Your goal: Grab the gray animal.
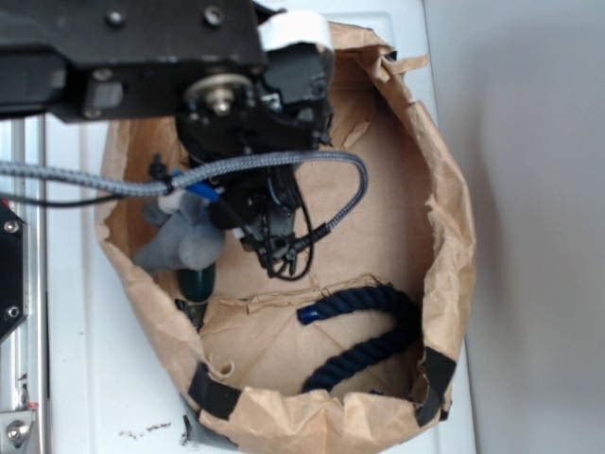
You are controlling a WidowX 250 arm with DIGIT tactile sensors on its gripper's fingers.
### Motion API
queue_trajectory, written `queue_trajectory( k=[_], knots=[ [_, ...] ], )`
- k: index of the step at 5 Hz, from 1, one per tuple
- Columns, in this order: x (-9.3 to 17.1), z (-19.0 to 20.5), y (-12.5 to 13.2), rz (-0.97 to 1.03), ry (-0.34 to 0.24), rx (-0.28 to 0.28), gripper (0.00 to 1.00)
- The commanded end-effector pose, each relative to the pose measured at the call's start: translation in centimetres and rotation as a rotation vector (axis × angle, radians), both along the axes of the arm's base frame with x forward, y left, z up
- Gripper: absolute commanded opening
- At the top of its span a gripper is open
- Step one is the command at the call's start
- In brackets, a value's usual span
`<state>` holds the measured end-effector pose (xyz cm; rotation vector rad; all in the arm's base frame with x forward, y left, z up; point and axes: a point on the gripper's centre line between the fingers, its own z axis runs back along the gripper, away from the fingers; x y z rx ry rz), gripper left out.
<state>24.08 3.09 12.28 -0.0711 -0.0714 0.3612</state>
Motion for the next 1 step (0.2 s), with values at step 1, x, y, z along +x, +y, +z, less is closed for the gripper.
queue_trajectory(
  k=[1],
  knots=[
    [1.55, 0.99, -0.05, -0.007, -0.117, 0.065, 0.00]
  ],
)
